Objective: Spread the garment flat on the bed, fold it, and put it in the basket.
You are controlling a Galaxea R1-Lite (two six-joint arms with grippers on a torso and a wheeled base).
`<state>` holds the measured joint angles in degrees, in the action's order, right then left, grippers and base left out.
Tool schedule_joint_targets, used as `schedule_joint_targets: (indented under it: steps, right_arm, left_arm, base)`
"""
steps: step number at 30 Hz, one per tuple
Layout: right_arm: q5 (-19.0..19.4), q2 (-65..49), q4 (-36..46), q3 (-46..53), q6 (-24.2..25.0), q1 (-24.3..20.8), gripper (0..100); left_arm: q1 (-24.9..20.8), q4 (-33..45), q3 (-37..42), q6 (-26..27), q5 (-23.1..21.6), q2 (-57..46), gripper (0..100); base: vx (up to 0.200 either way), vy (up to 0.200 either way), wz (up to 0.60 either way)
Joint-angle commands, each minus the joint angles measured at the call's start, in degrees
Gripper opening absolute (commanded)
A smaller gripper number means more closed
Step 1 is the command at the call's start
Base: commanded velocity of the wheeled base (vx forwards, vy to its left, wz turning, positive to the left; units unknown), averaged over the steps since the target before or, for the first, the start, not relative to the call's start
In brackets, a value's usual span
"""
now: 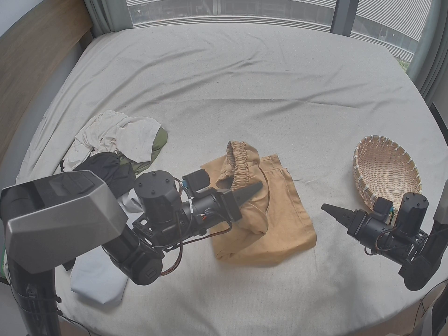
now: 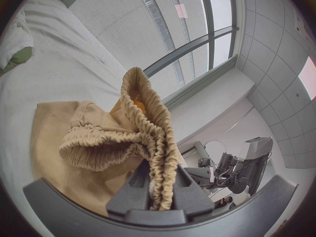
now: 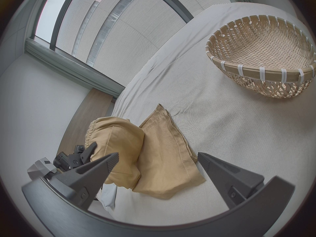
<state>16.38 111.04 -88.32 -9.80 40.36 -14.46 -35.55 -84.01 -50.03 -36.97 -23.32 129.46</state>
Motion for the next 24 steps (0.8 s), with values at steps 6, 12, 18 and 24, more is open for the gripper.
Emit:
schedule_joint_targets:
  steps: [6, 12, 18, 24]
  right_arm:
    - [0.1, 0.0, -0.1, 0.0, 0.2, 0.0, 100]
    - [0.1, 0.0, -0.1, 0.0, 0.2, -0.1, 100]
    - [0.1, 0.0, 0.0, 0.2, 0.2, -0.1, 100]
    - [0.0, 0.3, -0.1, 0.2, 0.3, -1.0, 100]
  left_arm:
    - [-0.5, 0.1, -1.4, 0.0, 0.1, 2.6, 100]
    - [-1.0, 0.2, -1.4, 0.1, 2.1, 2.8, 100]
    - [-1.8, 0.2, -1.6, 0.1, 3.2, 4.0, 100]
    - [-4.9, 2.0, -4.2, 0.4, 3.3, 4.2, 100]
  base:
    - [0.0, 0.0, 0.0]
    - [0.0, 0.0, 0.0]
    - [0.0, 0.0, 0.0]
    - [0.0, 0.0, 0.0]
